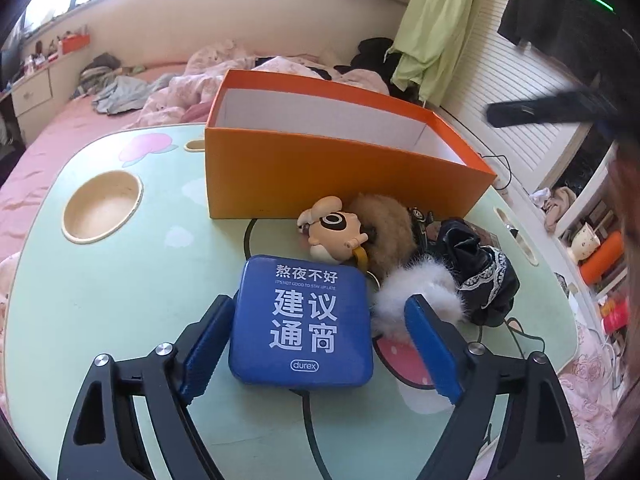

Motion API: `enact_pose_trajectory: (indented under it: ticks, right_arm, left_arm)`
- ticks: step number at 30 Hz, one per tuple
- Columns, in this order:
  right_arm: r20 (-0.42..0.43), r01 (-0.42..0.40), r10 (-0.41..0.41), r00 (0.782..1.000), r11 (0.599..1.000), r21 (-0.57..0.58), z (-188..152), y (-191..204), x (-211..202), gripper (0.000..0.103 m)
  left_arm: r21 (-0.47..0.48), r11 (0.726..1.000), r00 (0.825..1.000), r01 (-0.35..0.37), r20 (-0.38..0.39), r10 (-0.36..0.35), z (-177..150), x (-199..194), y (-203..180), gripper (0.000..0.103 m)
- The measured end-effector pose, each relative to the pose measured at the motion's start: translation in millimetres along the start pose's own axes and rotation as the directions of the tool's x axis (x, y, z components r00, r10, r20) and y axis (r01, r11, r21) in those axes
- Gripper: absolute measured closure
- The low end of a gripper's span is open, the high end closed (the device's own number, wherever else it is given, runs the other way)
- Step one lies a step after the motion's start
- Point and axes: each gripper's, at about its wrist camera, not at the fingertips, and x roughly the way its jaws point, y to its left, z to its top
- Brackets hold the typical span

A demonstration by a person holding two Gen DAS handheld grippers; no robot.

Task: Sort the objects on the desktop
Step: 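Lift the blue tin out and set it on the table with the left gripper, then reach the right gripper into the box toward the black pouch with red symbol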

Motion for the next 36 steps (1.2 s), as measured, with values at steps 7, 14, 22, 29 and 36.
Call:
enact_pose_trajectory:
  ticks: [7,14,22,29,36]
  right_arm:
    - [-0.466,-0.090,0.108,0.878,0.994,0.059,41,-22,87,0.097]
    - [-0.645,0.056,-0.125,0.754,0.990,-0.127,37,-3,123,0.084]
    - [-0.611,0.042,-0.081,0.788,0.996,-0.078,40,8,140,0.078]
    - [-0.519,-0.031,0.027,0.854,1.000,0.001,51,6,102,0.078]
    - [-0.685,-0.019,0.026,0.728,1.000,0.017,26,-5,92,0.076]
  left_arm:
    - [-0.011,1.000,1.000,0.005,0.012,-0.005,-2,-1,3,0.017]
    - [-0.025,1.000,1.000,0.016,0.018,-0.015,-1,-1,6,0.017]
    - [-0.061,0.997,0.999,0.040,0.028,-0.038,-2,-2,12,0.017]
    - [-0.062,0.997,0.999,0.043,0.034,-0.041,-3,-2,13,0.016]
    - [-0.064,0.997,0.998,0.046,0.036,-0.044,-4,-2,12,0.016]
